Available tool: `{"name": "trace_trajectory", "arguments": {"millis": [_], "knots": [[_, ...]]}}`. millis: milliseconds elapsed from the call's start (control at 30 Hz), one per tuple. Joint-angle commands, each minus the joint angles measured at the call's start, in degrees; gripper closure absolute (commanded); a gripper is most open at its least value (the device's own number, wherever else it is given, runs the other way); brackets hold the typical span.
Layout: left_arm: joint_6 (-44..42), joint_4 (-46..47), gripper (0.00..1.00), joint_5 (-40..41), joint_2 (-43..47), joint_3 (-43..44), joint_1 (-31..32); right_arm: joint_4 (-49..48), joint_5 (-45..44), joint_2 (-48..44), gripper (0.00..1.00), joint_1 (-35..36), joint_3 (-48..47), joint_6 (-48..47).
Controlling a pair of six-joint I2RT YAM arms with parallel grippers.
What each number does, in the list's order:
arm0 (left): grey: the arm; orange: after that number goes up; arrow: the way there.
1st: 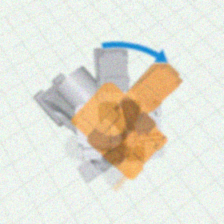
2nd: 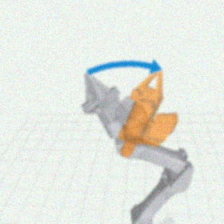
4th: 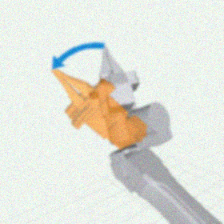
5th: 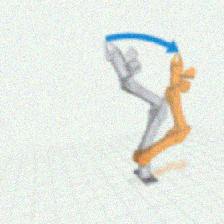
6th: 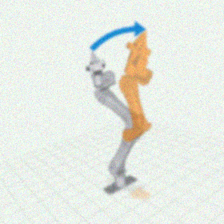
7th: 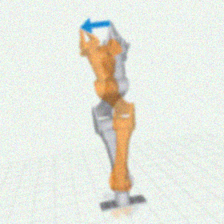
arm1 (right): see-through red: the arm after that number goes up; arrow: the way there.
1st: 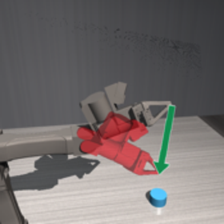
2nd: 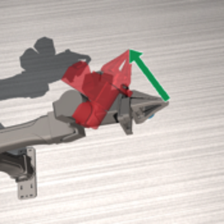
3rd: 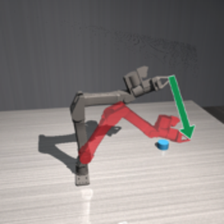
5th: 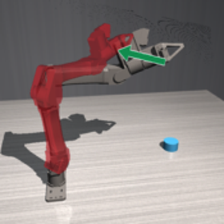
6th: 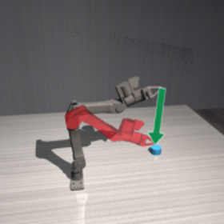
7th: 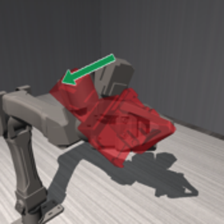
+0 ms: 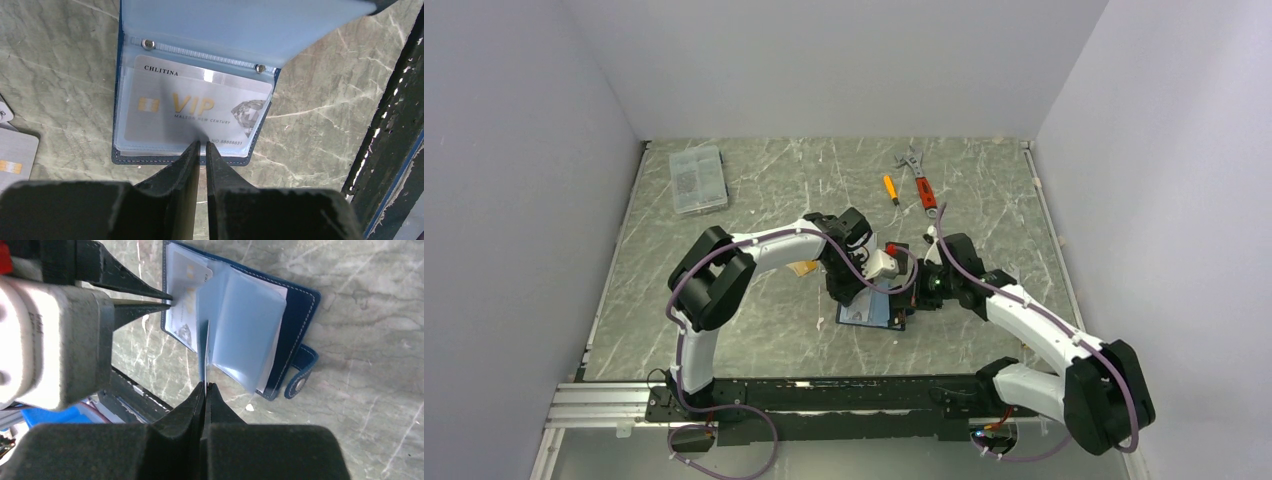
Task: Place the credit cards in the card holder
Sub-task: Turn over the card slot in the card holder.
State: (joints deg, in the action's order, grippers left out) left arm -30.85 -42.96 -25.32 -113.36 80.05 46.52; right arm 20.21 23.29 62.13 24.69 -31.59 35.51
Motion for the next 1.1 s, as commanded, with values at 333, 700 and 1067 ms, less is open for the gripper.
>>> {"name": "trace_trajectory", "arguments": {"millis": [333, 700, 1067], "knots": [[-3.6, -4.3, 0.84, -9.4, 1.6, 1.4, -5.9, -6.6, 5.6, 6.8, 1.0, 0.5, -5.7, -1.1], [-6.6, -4.5, 0.84, -13.7, 3.4, -0.7, -8.9, -8.1, 5.7, 12.8, 1.0, 2.2, -8.9, -1.7], [-10.9, -8.1, 0.84, -17.1, 7.1, 0.7, -12.2, -11.2, 5.6, 19.6, 1.0, 2.5, -9.7, -2.2]]}}
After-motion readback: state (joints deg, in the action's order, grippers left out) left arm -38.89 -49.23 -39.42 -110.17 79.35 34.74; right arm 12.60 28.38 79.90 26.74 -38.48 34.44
